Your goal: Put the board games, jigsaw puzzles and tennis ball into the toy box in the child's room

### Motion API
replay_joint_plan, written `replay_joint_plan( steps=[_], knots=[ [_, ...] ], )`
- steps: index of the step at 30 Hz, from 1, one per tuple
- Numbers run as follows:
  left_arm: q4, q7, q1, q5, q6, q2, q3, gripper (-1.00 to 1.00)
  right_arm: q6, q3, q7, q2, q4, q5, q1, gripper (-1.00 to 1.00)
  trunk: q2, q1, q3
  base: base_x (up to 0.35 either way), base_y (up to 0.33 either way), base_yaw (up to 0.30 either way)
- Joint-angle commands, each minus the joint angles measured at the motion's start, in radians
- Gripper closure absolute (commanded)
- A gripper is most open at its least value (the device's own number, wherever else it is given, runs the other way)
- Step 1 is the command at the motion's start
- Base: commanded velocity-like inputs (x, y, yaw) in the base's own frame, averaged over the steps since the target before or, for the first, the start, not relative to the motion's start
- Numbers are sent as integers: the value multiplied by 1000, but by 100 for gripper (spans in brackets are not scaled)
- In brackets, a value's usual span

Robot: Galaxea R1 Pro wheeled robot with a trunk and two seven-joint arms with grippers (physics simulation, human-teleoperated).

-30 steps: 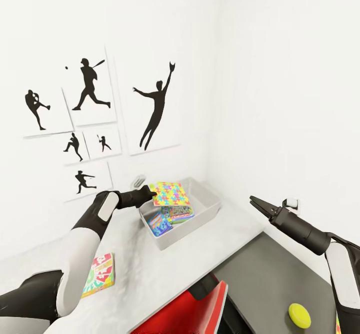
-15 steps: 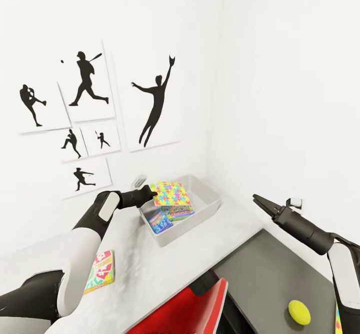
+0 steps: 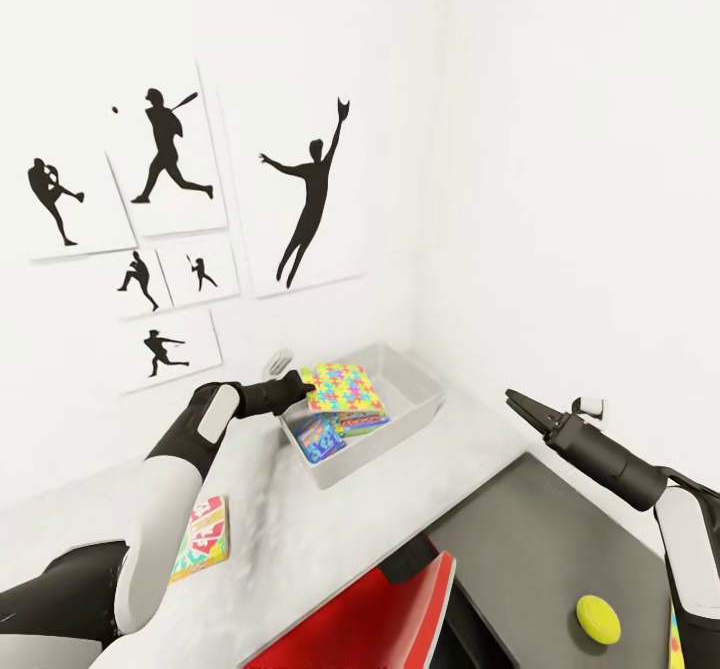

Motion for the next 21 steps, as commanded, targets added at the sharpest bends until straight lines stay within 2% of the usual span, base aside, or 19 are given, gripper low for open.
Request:
replay_joint_plan(
  steps=[1, 21],
  knots=[
    [-1, -3, -2, -1, 8, 0, 7, 100, 4, -1, 3, 0, 1, 0, -1, -100, -2, 1, -4, 0, 0, 0],
    [-33, -16, -16, -1, 12, -1, 8, 100, 4, -2, 4, 0, 5, 0, -1, -100, -2, 1, -37, 0, 0, 0]
  ],
)
